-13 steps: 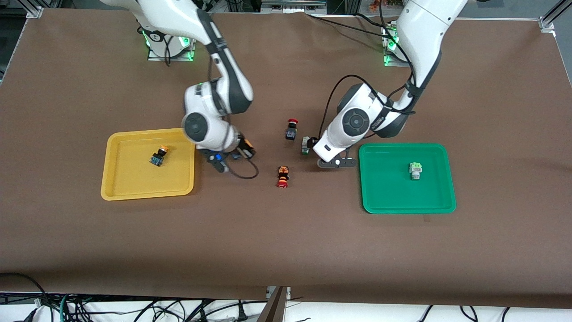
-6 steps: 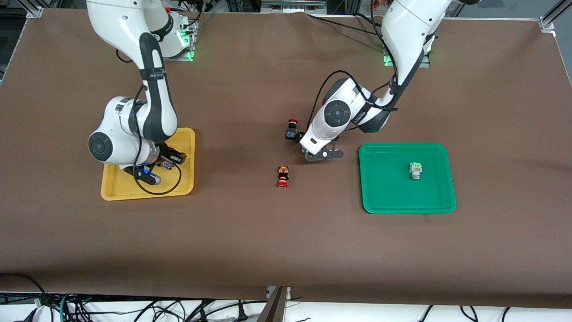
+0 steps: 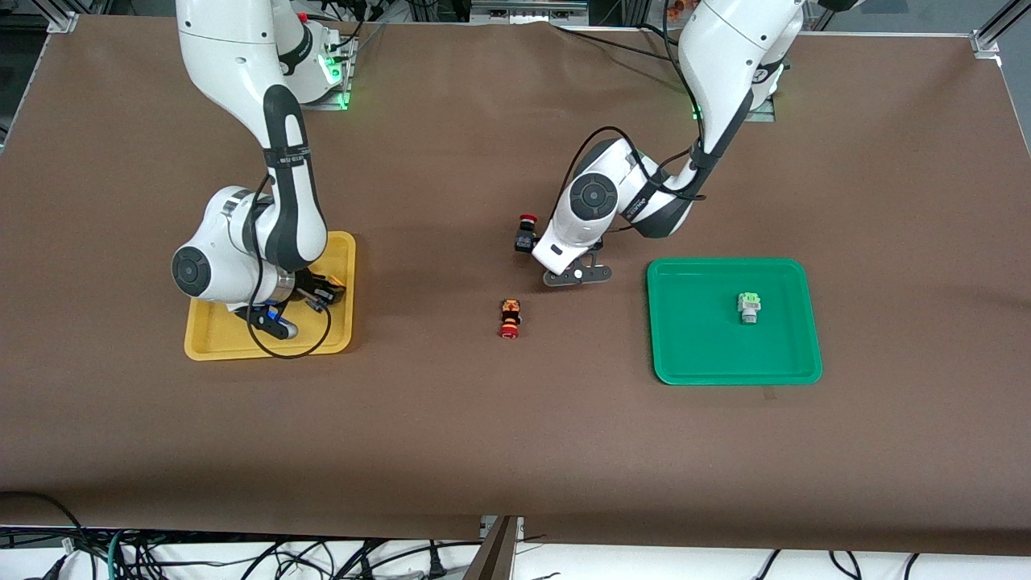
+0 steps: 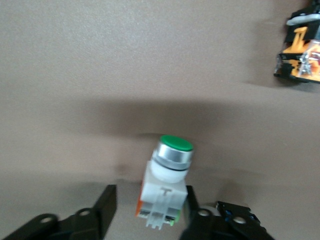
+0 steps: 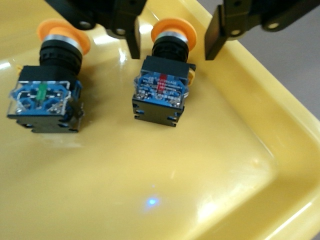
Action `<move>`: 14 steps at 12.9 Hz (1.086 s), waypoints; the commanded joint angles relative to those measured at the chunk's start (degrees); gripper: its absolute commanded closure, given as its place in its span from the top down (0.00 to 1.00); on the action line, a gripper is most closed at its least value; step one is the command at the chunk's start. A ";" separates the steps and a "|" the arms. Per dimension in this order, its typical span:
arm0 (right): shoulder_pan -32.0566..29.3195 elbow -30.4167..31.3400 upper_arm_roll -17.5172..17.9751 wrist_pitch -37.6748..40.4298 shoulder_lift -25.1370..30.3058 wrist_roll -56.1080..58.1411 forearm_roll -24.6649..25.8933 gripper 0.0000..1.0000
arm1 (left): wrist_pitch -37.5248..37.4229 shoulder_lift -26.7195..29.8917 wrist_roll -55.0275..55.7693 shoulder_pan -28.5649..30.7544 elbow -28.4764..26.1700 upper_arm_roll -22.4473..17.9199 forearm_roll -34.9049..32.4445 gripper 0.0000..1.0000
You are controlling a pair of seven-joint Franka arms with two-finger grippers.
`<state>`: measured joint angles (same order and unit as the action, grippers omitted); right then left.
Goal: Place green and yellow buttons in trays
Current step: 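Lower the blue button into the yellow tray while the left gripper carries the white button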
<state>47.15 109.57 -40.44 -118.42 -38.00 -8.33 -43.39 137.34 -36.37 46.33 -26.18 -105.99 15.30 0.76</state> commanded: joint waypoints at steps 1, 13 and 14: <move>2.58 -0.84 -1.65 0.64 3.98 -2.29 0.48 0.99 | -0.05 -0.81 1.31 -0.71 1.67 -0.71 -1.38 0.30; 0.55 -18.60 1.35 29.55 26.98 -9.95 32.28 0.99 | -13.85 5.43 -34.17 22.04 1.67 -1.23 -1.55 0.08; -5.86 -18.16 8.81 30.43 30.67 -9.95 36.15 0.99 | -13.76 5.43 -36.81 23.62 1.32 -1.15 -1.55 0.09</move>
<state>51.26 90.42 -43.00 -90.19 -14.25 -19.06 -12.93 123.94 -32.33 14.16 -4.53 -102.68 13.43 -0.05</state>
